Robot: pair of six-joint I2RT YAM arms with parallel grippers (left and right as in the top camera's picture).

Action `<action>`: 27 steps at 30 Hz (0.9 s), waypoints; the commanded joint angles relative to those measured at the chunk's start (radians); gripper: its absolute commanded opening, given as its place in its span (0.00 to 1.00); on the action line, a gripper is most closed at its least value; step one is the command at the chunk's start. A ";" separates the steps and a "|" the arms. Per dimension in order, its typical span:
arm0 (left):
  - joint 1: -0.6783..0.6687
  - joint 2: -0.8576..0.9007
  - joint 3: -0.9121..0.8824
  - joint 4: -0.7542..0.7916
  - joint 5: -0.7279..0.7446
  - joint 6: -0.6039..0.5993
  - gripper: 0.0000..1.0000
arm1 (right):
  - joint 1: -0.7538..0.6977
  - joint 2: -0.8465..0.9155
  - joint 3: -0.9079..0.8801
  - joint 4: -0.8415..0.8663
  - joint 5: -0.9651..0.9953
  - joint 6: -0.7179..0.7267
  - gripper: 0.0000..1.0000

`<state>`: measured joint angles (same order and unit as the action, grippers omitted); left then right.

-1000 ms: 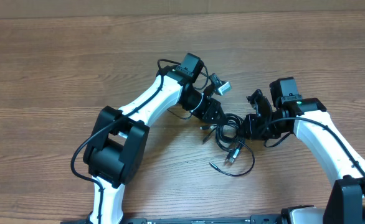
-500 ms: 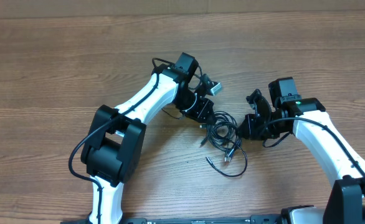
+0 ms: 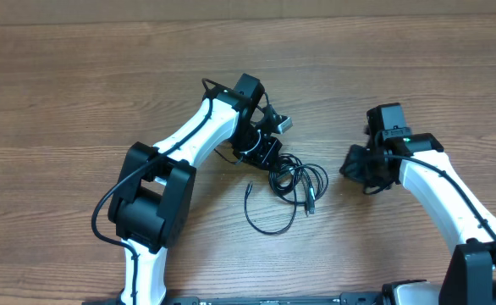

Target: Untangle cables

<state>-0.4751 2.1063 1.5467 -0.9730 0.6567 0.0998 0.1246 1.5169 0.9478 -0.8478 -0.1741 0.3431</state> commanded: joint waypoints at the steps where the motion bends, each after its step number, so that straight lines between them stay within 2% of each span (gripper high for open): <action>1: 0.003 0.010 0.020 0.009 0.066 0.018 0.04 | 0.001 0.001 0.018 -0.002 -0.390 -0.293 0.31; 3: 0.003 0.010 0.020 0.005 0.167 0.081 0.04 | 0.001 0.002 0.018 0.000 -0.373 -0.293 0.35; 4: 0.003 0.010 0.020 0.002 0.239 0.124 0.04 | 0.001 0.002 0.018 0.001 -0.344 -0.299 0.54; 5: 0.003 0.010 0.020 0.001 0.281 0.150 0.04 | 0.001 0.002 0.018 0.002 -0.322 -0.300 0.57; 10: 0.004 0.010 0.020 0.001 0.307 0.161 0.04 | 0.001 0.002 0.018 0.010 -0.264 -0.303 0.59; 13: 0.004 0.010 0.020 0.001 0.314 0.171 0.04 | 0.001 0.002 0.017 0.004 -0.264 -0.357 0.59; 18: 0.006 0.010 0.020 0.007 0.323 0.185 0.04 | 0.001 0.002 -0.014 0.016 -0.302 -0.374 0.54; 23: 0.021 0.010 0.020 0.017 0.309 0.182 0.04 | 0.001 0.002 -0.040 0.024 -0.307 -0.371 0.53; 27: 0.043 0.010 0.020 0.017 0.351 0.166 0.04 | 0.001 0.002 -0.056 0.039 -0.306 -0.371 0.56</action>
<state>-0.4538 2.1063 1.5467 -0.9577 0.9405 0.2619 0.1261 1.5169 0.9081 -0.8215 -0.4679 -0.0196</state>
